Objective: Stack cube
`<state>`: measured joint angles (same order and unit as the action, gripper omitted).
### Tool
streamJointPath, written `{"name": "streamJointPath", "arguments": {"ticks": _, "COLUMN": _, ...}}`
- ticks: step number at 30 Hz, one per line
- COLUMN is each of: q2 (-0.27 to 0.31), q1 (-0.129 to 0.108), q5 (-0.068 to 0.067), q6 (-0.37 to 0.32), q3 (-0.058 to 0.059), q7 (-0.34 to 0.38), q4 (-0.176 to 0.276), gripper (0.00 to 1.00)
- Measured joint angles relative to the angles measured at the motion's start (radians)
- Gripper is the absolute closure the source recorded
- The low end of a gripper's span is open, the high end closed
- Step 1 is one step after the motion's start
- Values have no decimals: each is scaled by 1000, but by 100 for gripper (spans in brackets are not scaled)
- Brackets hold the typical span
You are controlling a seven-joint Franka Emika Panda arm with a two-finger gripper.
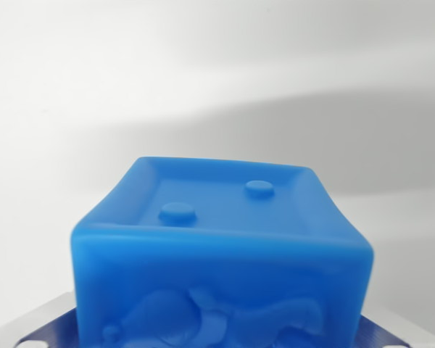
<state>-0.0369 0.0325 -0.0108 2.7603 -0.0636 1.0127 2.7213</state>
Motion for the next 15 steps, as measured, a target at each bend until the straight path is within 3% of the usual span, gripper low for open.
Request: {"name": "streamJointPath", "arguments": {"ticks": 15, "q2": 24, "q1": 38, "q5": 4, "q6": -18, "q3": 33, "q7": -64, "q4": 5, "gripper": 100}}
